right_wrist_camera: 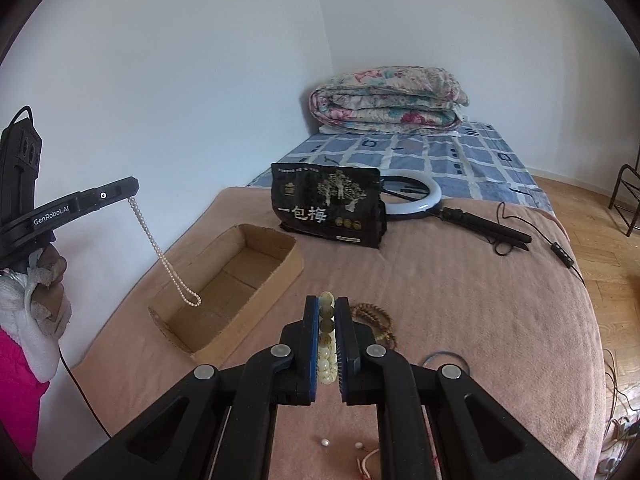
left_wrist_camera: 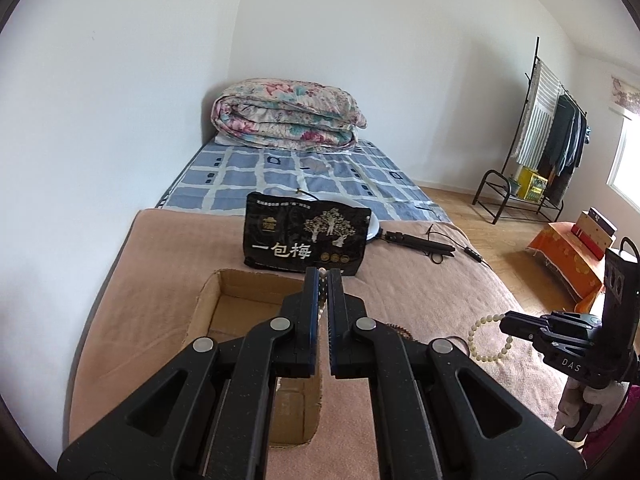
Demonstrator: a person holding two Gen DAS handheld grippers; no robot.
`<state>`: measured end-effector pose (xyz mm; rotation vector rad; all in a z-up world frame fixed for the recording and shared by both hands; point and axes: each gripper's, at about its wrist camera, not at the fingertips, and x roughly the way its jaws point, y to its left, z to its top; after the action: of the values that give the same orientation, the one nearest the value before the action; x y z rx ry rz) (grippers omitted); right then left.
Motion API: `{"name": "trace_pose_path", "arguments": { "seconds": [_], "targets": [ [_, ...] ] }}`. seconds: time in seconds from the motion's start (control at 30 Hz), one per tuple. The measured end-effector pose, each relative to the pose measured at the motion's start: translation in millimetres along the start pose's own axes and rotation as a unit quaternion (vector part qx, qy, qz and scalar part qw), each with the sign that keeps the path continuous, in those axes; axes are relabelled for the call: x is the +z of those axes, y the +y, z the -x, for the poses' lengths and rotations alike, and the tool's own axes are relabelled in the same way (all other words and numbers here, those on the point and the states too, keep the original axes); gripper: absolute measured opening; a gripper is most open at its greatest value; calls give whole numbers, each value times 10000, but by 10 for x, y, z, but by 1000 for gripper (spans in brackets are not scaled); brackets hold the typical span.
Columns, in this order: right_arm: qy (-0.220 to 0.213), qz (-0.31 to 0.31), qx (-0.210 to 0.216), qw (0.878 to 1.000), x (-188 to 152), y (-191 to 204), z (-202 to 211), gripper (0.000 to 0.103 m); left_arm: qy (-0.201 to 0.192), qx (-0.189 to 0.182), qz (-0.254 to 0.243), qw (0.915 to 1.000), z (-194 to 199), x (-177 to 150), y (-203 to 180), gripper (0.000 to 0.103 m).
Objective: Organize jewelry
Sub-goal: 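Carry the necklace in the left tool and bracelet in the right tool to the cardboard box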
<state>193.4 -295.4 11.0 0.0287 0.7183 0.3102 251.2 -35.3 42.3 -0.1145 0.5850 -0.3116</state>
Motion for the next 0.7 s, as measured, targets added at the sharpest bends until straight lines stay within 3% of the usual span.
{"name": "trace_pose_path", "arguments": {
  "seconds": [0.4,0.7],
  "targets": [
    [309,424,588,9969,153,797,-675,5,288,381,311,9984,-128,-314,695,1],
    [625,452,924,9927,98,1171,-1216,5,556,589,449,9957,-266,-543,1006,1]
  ]
}}
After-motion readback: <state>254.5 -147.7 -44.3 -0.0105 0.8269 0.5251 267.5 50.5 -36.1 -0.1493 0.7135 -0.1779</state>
